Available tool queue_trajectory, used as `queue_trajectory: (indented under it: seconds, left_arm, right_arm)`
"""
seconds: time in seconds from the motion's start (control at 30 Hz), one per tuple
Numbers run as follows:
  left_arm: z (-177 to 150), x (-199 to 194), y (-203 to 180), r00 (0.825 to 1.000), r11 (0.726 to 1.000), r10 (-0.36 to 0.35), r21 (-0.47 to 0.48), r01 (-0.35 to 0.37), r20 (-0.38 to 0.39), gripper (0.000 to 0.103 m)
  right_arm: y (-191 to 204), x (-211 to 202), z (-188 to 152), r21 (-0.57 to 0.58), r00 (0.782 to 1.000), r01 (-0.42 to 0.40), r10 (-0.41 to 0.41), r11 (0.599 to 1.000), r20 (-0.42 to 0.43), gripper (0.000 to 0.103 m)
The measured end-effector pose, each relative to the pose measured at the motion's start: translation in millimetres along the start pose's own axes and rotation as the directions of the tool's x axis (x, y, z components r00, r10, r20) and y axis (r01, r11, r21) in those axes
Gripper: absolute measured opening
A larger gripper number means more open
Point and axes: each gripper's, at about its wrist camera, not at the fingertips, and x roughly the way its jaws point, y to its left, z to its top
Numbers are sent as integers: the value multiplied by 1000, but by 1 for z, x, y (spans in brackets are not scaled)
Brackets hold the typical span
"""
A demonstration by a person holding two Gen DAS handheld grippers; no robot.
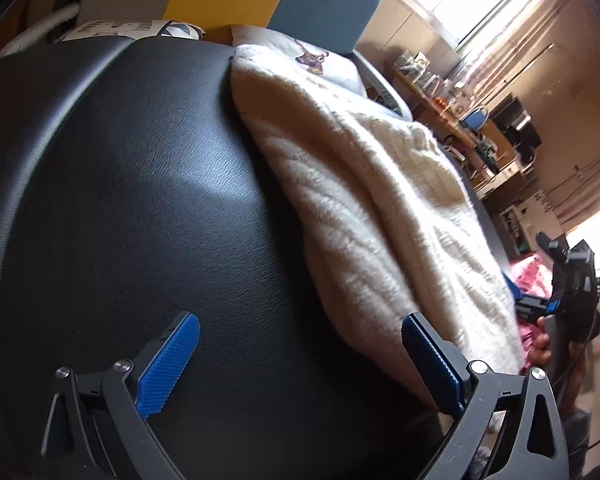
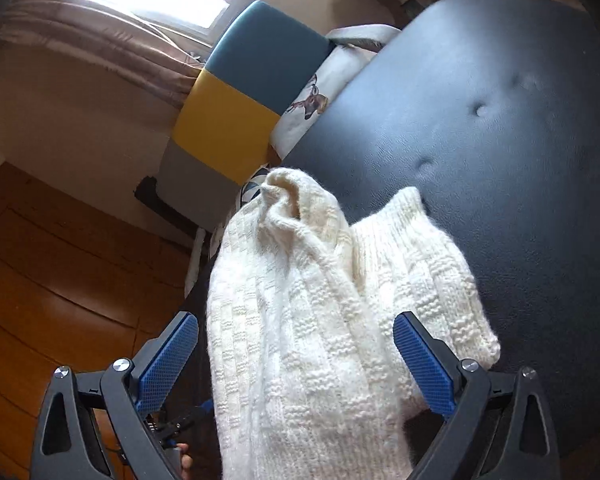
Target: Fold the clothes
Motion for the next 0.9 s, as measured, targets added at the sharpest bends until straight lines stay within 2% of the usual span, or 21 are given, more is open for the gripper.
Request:
queue_trajectory:
  seconds: [0.13,0.2,0.23,0.3,0.4,0.5,0.57,0.67,0.73,0.83,0.9]
  left_arm:
    - [-10,-2,3,998,998,61,19,-60,-8,102]
    - [-13,-5,8,997,996,83,9,-83,-2,102]
    - [-11,-7,9,997,997,72,0,-72,4,102]
    - [-6,-11,10,999,999,49,-17,-49,16,102]
    - [2,-16,11,999,999,16,-42,-14,35,102]
    - [10,-22,12,998,998,-18,-63,21,54,102]
    - [26,-18,-9,998,999,-43,-5,43,45,102]
    - [45,-11,-35,990,990,-138,26,137,5,102]
    - [56,-2,-54,981,982,-186,35,188,-51,102]
    - [71,16,-81,958,965,-252,32,258,-140,102]
    - [72,28,-99,945,961,-260,40,273,-200,102]
  right_arm:
    - [-2,12,-3,58,995,-97,98,994,-12,101]
    - [15,23,-3,53,980,-189,192,980,-52,101]
    - [28,31,-4,28,973,-213,215,977,-88,101]
    - [55,49,-9,-63,971,-198,187,978,-152,101]
    - [78,76,-18,-152,969,-100,61,983,-241,101]
    - [80,78,-26,-206,968,-30,-24,978,-251,101]
    - [76,66,-27,-211,971,-12,-39,978,-235,101]
    - [66,40,-27,-206,978,11,-53,979,-200,101]
    - [53,23,-27,-169,980,-1,-33,986,-197,101]
    - [34,8,-28,-40,980,-88,79,995,-184,101]
    - [21,2,-30,54,972,-143,151,988,-179,101]
